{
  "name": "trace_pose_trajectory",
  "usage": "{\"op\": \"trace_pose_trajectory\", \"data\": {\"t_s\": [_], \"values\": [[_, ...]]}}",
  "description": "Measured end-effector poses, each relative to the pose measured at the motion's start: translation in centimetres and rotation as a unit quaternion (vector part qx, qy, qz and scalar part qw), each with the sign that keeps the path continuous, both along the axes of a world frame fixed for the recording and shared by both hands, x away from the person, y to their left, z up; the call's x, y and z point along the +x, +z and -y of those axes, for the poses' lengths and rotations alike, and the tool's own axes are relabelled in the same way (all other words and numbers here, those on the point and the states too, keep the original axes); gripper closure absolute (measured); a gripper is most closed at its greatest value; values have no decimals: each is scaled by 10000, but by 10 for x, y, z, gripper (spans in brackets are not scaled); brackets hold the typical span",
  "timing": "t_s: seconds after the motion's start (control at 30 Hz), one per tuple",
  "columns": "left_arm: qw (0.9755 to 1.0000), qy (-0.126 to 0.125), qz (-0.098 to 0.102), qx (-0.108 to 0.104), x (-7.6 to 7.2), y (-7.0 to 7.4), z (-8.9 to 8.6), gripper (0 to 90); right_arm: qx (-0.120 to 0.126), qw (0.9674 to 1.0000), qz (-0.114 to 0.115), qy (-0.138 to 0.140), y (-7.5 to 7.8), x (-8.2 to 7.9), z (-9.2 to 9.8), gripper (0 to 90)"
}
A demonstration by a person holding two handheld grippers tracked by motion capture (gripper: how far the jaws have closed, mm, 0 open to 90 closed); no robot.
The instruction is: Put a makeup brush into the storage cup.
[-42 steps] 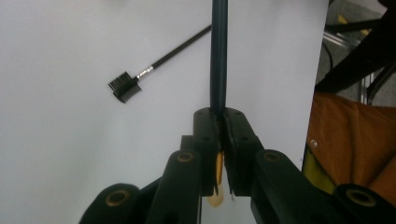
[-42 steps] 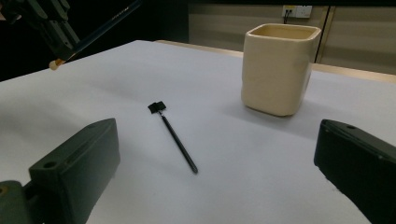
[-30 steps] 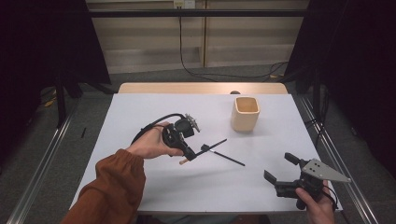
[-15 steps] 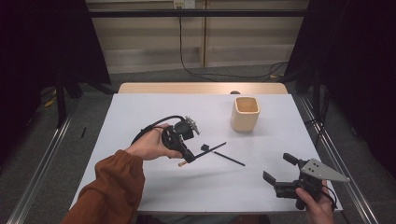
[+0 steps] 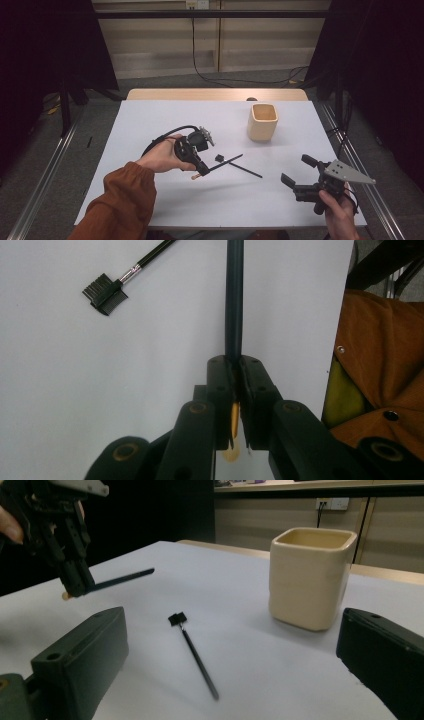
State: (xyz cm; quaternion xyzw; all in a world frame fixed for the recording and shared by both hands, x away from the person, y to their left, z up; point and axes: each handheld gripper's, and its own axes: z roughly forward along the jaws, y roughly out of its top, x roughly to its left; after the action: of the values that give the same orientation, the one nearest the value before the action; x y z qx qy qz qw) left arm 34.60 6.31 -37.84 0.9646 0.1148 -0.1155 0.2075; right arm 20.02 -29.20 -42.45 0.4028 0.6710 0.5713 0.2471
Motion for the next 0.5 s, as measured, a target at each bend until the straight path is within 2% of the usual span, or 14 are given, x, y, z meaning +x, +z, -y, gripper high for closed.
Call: {"op": "trace_pose_trajectory", "data": {"t_s": [0.1, 0.5], "values": [[10000, -31, 14, 12, 0, 1, -1, 845, 115, 9999, 26, -21, 6, 7, 0, 0], [10000, 34, 56, -10, 0, 2, -5, 845, 40, 9993, 352, 115, 34, 27, -11, 0]]}}
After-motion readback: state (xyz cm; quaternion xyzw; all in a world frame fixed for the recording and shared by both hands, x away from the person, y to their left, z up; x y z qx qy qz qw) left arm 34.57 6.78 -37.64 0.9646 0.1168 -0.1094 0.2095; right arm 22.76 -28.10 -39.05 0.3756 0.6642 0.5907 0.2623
